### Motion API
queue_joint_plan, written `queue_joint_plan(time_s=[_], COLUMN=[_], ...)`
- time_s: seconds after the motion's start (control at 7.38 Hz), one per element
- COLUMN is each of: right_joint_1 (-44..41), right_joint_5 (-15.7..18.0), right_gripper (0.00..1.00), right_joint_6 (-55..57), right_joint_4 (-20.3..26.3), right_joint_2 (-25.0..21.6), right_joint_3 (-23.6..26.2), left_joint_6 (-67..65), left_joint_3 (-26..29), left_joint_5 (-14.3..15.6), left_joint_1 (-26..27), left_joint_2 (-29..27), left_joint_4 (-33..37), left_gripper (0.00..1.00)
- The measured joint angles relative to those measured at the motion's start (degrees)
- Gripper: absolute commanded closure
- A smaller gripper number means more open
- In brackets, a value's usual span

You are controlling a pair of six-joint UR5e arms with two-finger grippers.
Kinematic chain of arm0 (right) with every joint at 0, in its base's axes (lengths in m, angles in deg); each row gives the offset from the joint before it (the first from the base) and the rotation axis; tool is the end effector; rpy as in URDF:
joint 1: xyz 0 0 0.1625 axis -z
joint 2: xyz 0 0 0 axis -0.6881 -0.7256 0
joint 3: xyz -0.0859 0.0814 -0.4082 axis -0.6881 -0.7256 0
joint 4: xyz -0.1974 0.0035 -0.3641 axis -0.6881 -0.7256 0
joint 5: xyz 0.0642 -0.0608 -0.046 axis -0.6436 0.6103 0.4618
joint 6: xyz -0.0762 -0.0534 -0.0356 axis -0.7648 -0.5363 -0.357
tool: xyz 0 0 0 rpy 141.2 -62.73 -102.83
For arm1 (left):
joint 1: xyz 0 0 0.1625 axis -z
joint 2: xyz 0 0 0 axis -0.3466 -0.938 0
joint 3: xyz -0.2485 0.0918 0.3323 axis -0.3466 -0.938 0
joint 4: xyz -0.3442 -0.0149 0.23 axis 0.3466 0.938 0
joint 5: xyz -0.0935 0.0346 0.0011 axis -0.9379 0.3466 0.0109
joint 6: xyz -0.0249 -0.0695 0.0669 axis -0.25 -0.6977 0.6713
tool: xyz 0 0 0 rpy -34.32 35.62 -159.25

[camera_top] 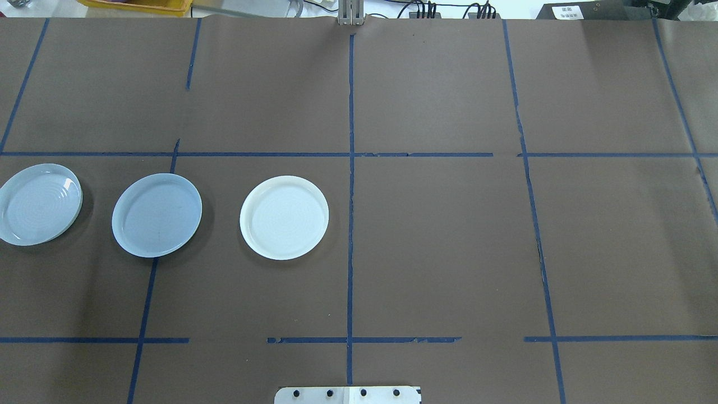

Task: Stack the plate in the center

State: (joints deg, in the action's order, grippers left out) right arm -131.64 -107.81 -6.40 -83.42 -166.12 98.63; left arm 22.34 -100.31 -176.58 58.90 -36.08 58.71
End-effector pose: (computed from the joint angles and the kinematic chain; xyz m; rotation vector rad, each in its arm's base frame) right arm 0.0518 -0.4787 0.6540 -0.0190 -0.7254 0.0481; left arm 0.0287 -0.4888 0.6812 0.0818 0.8085 0.0371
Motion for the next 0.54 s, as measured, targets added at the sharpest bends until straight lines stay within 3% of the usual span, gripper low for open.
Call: queue_joint_plan(time_s=[0.27,0.54], right_joint_1=[0.0,0.0], right_joint_5=[0.0,0.0], right_gripper=[0.0,0.0], right_joint_6=[0.0,0.0], right_joint_4=[0.0,0.0], right_joint_2=[0.0,0.0], right_joint_3=[0.0,0.0], left_joint_6=[-5.5,-6.7], left_joint_3=[3.7,6.0], left_joint_5=[-0.7,-2.1], left_joint_1=[-5.0,-8.2], left_joint_2=[0.0,0.0], left_joint_4=[6.7,8.6], left_gripper=[0.0,0.04])
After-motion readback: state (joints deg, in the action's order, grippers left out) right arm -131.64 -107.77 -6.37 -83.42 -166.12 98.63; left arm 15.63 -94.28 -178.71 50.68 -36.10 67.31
